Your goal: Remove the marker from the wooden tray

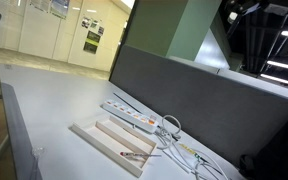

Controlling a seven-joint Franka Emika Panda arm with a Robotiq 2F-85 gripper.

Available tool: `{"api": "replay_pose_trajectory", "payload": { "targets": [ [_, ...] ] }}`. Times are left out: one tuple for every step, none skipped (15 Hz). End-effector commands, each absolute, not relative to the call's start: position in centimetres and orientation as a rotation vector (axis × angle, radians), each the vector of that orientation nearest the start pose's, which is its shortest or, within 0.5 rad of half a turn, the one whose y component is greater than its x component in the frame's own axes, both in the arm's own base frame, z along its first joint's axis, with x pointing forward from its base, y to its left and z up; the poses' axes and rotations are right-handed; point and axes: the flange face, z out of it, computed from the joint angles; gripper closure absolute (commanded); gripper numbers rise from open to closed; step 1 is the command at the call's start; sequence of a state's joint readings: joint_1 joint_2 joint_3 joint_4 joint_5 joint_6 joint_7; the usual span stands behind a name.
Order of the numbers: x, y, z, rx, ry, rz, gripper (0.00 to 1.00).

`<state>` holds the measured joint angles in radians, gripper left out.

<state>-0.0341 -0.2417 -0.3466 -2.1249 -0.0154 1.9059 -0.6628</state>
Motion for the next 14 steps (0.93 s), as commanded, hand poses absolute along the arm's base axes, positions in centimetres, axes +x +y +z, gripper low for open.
{"api": "replay_pose_trajectory", "payload": {
  "targets": [
    [45.8,-18.5,49.1,-3.074,-0.451,-0.031,0.0],
    [46.3,-18.0,48.0,-3.085,-0.456,-0.012,0.0],
    [46.7,-17.4,47.0,-3.084,-0.472,0.007,0.0],
    [47.2,-16.7,45.6,-3.09,-0.487,0.022,0.0],
    [47.7,-16.0,44.4,-3.092,-0.506,0.04,0.0],
    [48.2,-15.3,43.0,-3.093,-0.525,0.056,0.0],
    [48.7,-14.6,41.5,-3.1,-0.539,0.068,0.0],
    [49.1,-13.9,40.2,-3.107,-0.551,0.077,0.0],
    [49.4,-13.2,38.6,-3.117,-0.56,0.089,0.0],
    [49.7,-12.6,37.2,-3.136,-0.566,0.089,0.0],
    [49.8,-11.9,35.6,-3.15,-0.575,0.09,0.0],
    [49.8,-11.3,34.2,-3.163,-0.574,0.094,0.0],
    [49.6,-10.6,32.7,-3.164,-0.577,0.116,0.0],
    [49.4,-10.0,31.2,-3.165,-0.577,0.134,0.0]
  ]
}}
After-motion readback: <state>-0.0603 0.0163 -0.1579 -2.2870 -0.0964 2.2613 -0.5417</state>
